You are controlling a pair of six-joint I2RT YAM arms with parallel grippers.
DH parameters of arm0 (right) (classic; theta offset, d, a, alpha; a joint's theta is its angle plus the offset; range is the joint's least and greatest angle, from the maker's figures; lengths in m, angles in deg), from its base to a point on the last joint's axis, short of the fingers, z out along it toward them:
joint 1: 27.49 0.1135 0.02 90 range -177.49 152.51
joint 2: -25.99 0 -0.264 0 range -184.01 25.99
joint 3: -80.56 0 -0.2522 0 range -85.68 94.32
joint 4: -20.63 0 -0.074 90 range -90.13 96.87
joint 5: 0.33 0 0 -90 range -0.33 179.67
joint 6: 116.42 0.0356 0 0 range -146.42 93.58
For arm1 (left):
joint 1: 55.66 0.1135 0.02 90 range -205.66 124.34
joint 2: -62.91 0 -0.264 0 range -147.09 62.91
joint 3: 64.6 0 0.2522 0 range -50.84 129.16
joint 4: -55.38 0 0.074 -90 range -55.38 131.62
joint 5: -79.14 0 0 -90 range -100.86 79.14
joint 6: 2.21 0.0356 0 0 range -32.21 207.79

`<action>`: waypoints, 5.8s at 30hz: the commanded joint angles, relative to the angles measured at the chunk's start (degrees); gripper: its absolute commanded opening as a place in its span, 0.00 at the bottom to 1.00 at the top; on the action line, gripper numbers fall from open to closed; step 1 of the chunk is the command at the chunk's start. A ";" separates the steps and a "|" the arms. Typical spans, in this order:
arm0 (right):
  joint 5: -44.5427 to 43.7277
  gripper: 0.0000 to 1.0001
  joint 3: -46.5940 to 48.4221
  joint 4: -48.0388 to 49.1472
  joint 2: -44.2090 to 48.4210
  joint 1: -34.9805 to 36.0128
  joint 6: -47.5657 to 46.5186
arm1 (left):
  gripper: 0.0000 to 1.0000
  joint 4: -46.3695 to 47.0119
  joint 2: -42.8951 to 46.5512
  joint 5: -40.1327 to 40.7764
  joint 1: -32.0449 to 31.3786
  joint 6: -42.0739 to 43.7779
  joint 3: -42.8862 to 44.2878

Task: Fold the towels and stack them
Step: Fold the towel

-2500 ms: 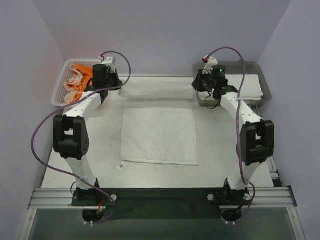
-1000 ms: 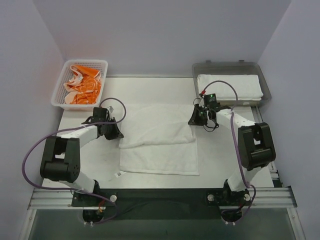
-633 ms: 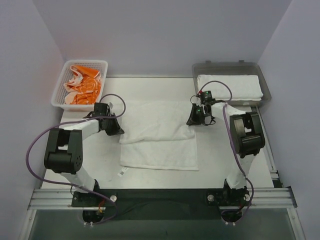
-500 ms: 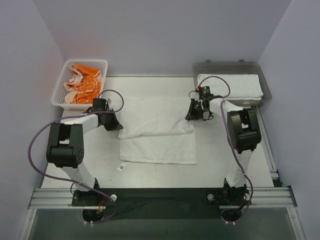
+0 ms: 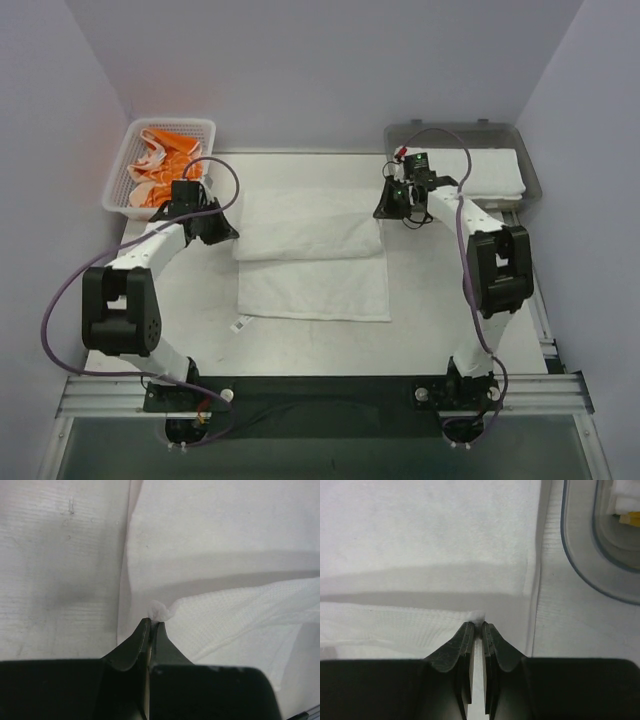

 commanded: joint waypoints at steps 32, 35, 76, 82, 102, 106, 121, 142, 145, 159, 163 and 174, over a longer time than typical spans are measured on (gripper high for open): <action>-2.19 0.00 -9.54 -3.02 -1.27 -1.88 -0.36 | 0.00 -3.21 -8.32 6.00 -0.64 2.50 -0.58; -2.02 0.00 -6.29 -2.93 -2.42 -1.97 0.08 | 0.00 -3.65 -10.79 5.21 -0.55 2.50 3.81; -4.22 0.00 -1.62 -5.92 25.00 -1.97 -0.97 | 0.00 -10.68 13.03 5.29 1.55 4.53 11.91; -3.43 0.00 -6.97 -5.92 25.61 -1.70 -0.36 | 0.00 -10.24 13.55 4.68 1.47 4.88 6.20; -1.32 0.00 -26.67 -1.79 23.24 1.81 -1.24 | 0.10 -3.21 12.93 1.07 1.03 3.21 -16.03; 0.35 0.24 -31.57 -1.96 27.44 3.91 -1.85 | 0.49 -4.17 19.69 -0.15 1.12 0.75 -19.28; -1.93 0.60 -36.62 -2.84 40.93 6.04 -6.86 | 0.93 -7.35 38.01 5.38 0.15 -1.46 -23.00; 8.96 0.72 -15.78 -0.82 11.03 3.04 -8.27 | 0.91 -4.70 4.59 6.44 -7.93 5.40 -5.14; 11.51 0.72 -16.74 -0.82 10.32 3.31 -9.14 | 0.90 -4.88 4.24 4.95 -8.46 5.40 -5.76; 18.28 0.63 -25.61 -0.74 16.55 5.50 -14.50 | 0.89 -4.88 11.88 4.68 -8.99 5.14 -11.90; 17.76 0.63 -29.48 -0.65 20.42 6.82 -16.61 | 0.89 -4.88 13.64 5.20 -8.99 5.05 -13.40; 4.58 0.68 -35.64 -3.10 33.43 14.20 -19.08 | 0.89 -4.97 17.68 5.29 -8.90 4.70 -15.34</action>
